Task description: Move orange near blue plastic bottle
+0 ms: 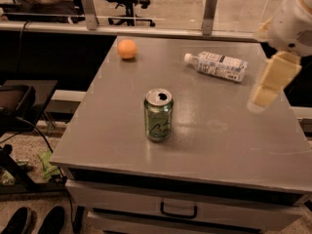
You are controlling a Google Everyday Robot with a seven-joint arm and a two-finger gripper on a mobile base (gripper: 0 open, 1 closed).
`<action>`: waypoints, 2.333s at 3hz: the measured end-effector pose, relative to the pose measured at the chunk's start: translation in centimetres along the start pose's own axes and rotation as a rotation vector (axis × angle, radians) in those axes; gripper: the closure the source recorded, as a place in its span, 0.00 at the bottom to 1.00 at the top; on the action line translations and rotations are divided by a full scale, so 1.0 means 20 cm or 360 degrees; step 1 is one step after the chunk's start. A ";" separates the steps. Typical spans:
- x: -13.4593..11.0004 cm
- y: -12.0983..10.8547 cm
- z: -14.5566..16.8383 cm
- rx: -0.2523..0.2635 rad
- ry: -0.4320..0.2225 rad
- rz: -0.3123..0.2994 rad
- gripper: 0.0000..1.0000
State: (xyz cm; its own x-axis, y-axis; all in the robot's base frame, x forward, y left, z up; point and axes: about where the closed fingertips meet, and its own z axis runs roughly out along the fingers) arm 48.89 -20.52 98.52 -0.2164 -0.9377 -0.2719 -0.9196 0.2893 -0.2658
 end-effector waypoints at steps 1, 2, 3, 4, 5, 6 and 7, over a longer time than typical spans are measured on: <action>-0.15 -0.22 0.09 0.0038 -0.0069 -0.0001 0.00; -0.31 -0.43 0.20 0.0056 -0.0135 0.0003 0.00; -0.50 -0.62 0.34 0.0065 -0.0195 0.0012 0.00; -0.64 -0.72 0.48 0.0057 -0.0231 0.0028 0.00; -0.83 -0.80 0.72 0.0012 -0.0285 0.0116 0.00; -0.99 -0.87 0.95 0.0014 -0.0357 0.0223 0.00; -1.10 -0.91 1.07 0.0063 -0.0432 0.0290 0.00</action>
Offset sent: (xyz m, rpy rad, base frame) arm 0.1797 0.0702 0.0074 0.1273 -0.0865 0.0199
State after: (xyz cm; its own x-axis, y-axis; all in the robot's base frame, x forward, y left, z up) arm 77.44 -1.13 89.61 -0.2762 -0.7857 -0.5535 -0.8592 0.4600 -0.2242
